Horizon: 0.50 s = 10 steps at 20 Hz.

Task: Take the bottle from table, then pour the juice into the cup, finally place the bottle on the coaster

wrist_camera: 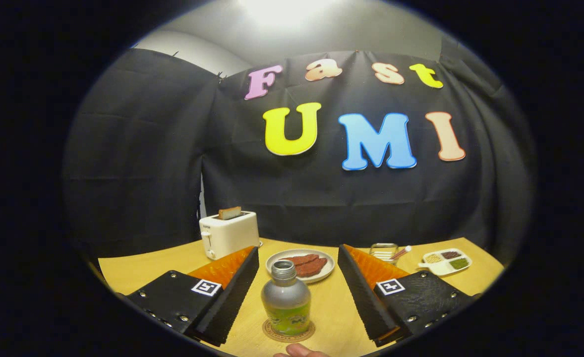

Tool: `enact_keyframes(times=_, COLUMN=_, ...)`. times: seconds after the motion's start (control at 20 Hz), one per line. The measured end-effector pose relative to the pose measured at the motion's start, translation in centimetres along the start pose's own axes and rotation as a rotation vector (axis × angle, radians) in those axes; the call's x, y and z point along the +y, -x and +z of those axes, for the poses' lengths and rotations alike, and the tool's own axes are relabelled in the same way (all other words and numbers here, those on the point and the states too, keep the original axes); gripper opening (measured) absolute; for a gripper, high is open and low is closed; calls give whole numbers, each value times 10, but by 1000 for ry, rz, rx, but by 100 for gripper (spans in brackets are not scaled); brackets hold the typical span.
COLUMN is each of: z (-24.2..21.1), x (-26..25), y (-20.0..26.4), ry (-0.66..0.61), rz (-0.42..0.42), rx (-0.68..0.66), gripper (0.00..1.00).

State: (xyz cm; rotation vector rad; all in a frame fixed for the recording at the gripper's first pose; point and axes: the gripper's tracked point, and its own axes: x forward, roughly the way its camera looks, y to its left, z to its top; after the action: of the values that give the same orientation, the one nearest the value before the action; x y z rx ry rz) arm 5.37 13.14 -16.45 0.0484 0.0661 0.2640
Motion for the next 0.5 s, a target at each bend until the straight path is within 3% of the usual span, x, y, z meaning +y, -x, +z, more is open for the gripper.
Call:
enact_keyframes(times=0.3, z=128, x=-67, y=54, ry=42, rz=-168, rx=-88, gripper=98)
enact_keyframes(times=0.5, z=172, x=-88, y=80, ry=32, rz=-214, rx=-136, gripper=98)
